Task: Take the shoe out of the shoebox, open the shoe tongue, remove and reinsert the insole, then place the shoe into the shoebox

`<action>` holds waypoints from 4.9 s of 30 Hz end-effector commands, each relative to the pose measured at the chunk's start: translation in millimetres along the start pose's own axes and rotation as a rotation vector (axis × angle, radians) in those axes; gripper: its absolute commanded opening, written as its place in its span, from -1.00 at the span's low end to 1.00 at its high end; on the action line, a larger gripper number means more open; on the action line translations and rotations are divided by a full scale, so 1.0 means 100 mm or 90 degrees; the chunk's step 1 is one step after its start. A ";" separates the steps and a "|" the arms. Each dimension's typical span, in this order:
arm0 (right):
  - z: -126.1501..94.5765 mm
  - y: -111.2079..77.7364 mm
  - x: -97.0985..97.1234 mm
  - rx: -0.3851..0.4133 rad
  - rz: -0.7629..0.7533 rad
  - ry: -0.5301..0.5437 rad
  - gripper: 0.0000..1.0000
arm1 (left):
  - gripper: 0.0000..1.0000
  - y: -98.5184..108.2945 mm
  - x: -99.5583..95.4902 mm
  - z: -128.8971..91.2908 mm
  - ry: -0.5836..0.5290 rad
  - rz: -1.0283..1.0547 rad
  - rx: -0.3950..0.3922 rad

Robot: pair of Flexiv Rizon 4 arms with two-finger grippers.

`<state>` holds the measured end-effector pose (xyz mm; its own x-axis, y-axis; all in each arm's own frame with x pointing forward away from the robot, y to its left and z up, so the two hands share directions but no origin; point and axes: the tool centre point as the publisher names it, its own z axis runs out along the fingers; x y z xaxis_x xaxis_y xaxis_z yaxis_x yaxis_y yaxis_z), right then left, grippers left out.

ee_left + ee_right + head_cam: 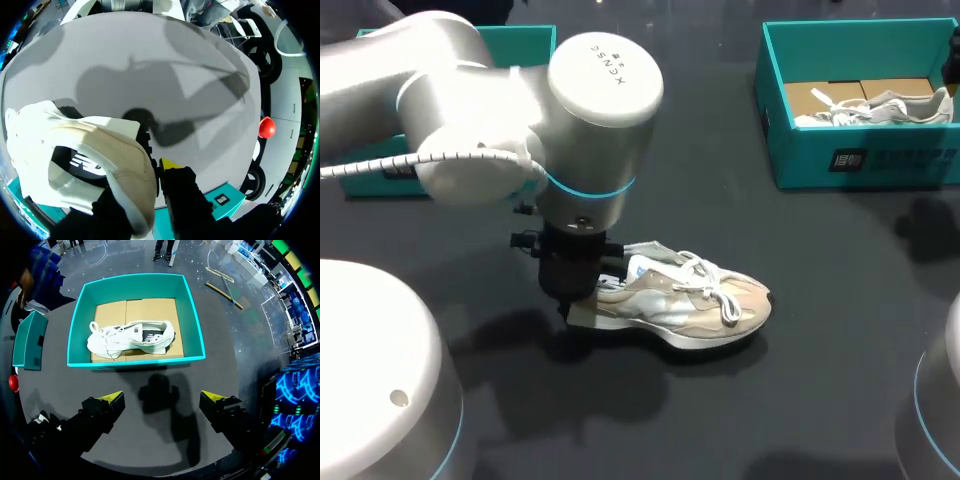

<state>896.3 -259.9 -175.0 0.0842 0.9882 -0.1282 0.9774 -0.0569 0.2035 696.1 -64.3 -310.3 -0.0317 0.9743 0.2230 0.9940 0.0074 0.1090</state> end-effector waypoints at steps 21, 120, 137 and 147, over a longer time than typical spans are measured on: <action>0.00 0.01 0.01 0.001 0.001 -0.001 1.00 | -1.00 0.15 -0.21 0.53 -0.039 -0.007 -0.016; 0.00 0.01 0.01 0.001 0.001 -0.001 1.00 | 1.00 0.06 -0.29 0.53 -0.088 -0.022 -0.041; 0.00 0.01 0.01 0.001 0.001 -0.001 1.00 | 1.00 0.05 -0.13 0.13 -0.157 -0.062 -0.059; 0.00 0.01 0.01 0.001 0.001 -0.001 1.00 | 1.00 0.00 0.06 -0.16 -0.207 -0.115 -0.048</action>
<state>896.3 -259.8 -175.0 0.0840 0.9882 -0.1282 0.9774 -0.0567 0.2035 701.3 -80.4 -307.7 -0.1693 0.9833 -0.0664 0.9649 0.1791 0.1921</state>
